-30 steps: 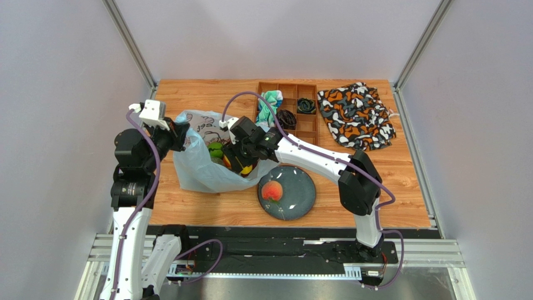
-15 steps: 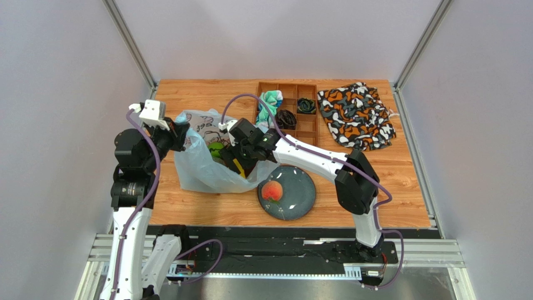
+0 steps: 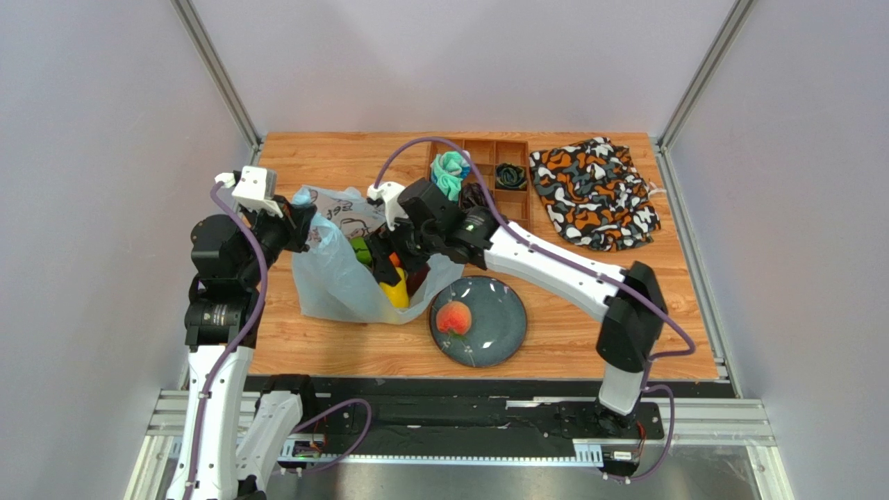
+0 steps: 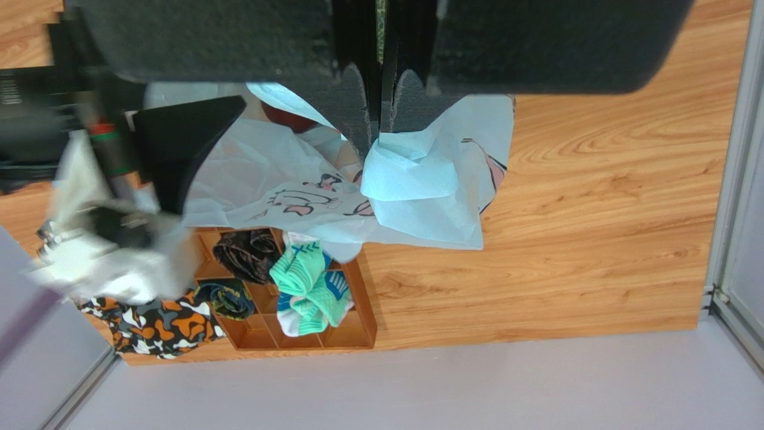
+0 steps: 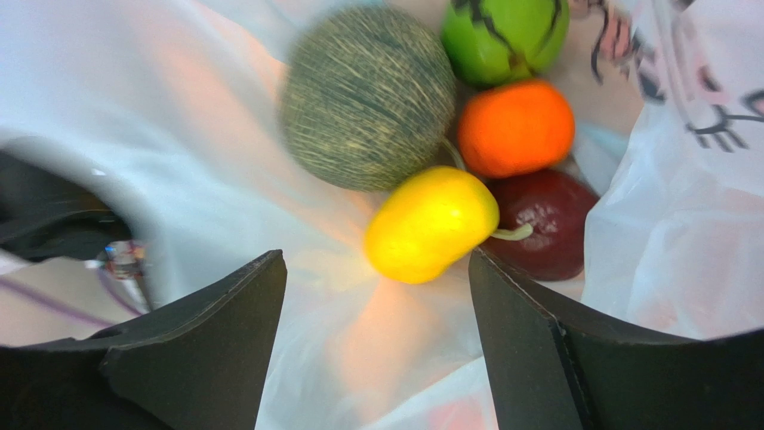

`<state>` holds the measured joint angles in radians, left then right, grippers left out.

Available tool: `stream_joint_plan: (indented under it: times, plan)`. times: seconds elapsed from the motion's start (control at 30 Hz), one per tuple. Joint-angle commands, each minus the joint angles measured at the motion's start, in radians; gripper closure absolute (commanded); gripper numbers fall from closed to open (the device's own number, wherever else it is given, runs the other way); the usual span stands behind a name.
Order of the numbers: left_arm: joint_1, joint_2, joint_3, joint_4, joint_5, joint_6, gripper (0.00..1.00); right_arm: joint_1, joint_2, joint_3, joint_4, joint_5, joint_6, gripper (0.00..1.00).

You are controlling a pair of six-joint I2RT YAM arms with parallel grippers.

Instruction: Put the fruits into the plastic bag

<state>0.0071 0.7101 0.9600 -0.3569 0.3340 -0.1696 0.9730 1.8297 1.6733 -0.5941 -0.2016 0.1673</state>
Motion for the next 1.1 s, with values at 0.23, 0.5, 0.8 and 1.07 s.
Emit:
stream_joint_plan:
  times: [0.23,0.5,0.8,1.07]
  plan:
    - [-0.004,-0.004,0.008,0.012,-0.004,-0.002,1.0,-0.054,-0.306,-0.101,0.185,-0.013,0.02,0.24]
    - [-0.002,-0.006,0.006,0.012,-0.006,-0.002,1.0,-0.299,-0.464,-0.277,0.251,-0.016,0.144,0.27]
    - [-0.004,-0.003,0.008,0.012,-0.004,-0.002,1.0,-0.485,-0.517,-0.52,0.24,0.096,0.189,0.29]
    - [-0.004,-0.003,0.008,0.013,0.0,-0.004,1.0,-0.488,-0.508,-0.685,0.192,0.076,0.222,0.3]
